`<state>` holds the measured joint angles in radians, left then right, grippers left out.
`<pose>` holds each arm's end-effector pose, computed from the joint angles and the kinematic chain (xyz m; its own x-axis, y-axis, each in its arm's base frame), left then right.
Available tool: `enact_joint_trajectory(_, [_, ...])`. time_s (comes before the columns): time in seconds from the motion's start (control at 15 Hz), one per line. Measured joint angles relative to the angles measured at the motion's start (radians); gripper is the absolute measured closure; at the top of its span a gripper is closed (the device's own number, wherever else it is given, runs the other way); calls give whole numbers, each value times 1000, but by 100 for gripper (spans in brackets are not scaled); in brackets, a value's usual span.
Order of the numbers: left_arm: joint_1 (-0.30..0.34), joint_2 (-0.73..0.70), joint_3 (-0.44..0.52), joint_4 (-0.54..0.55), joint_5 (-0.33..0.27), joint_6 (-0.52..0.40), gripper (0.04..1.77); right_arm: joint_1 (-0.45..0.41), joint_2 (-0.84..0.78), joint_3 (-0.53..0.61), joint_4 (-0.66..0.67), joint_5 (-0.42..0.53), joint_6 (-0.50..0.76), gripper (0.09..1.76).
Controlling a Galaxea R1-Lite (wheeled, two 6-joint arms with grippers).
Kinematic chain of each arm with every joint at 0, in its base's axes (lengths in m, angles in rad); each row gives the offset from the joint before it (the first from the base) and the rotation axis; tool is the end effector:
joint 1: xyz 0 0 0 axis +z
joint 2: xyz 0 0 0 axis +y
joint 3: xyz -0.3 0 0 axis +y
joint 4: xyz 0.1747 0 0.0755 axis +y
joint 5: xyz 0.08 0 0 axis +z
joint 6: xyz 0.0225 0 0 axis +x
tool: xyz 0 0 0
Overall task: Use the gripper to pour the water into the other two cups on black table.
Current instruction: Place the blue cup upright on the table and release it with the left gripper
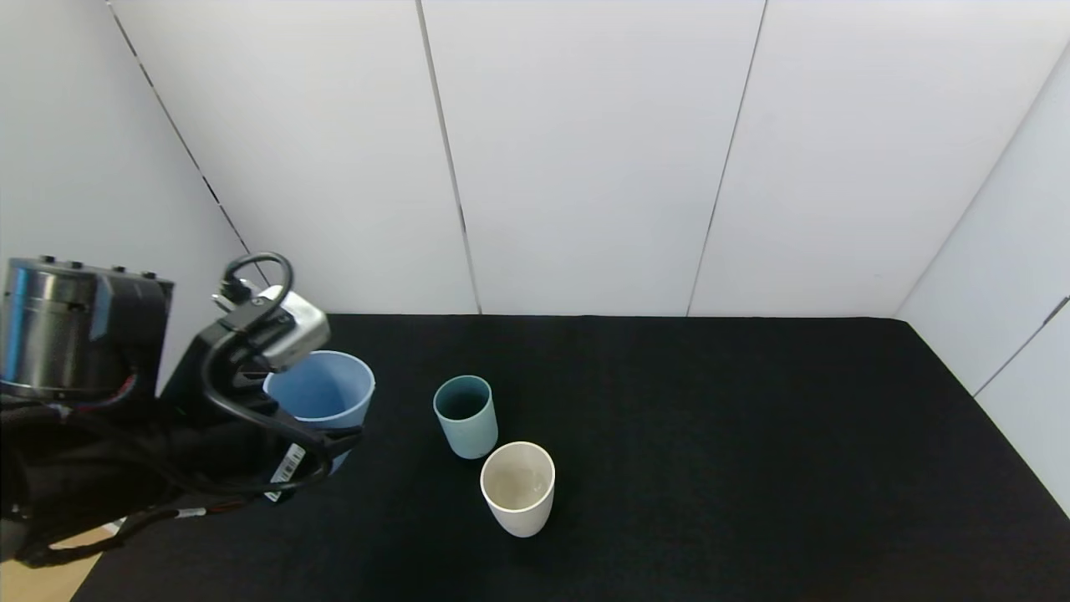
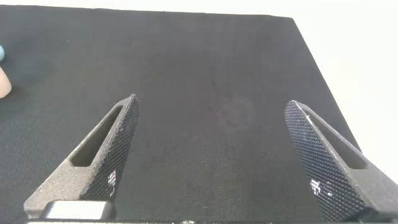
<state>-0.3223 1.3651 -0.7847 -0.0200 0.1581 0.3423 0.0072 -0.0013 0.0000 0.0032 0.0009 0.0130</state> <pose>0.2030 -0.0640 0.2067 0.8433 -0.1156 -0.5249 0.3447 0.8656 0.3631 -0.0229 -0.0001 0.0751 1.0000 0.0081 -0.0019 -0.0081 0.9999 0.0130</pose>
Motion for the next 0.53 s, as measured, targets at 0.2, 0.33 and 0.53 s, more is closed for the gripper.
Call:
enact_joint_trajectory(0.2, [129, -34, 18, -35, -184, -215, 59, 0, 0, 0, 0, 1, 0, 14])
enact_joint_trajectory(0.33, [162, -35, 70, -159, -204, -252, 59, 0, 0, 0, 0, 0, 0, 14])
enact_joint_trajectory(0.53, [178, 4, 166, -383, -210, -257, 59, 0, 0, 0, 0, 0, 0, 14])
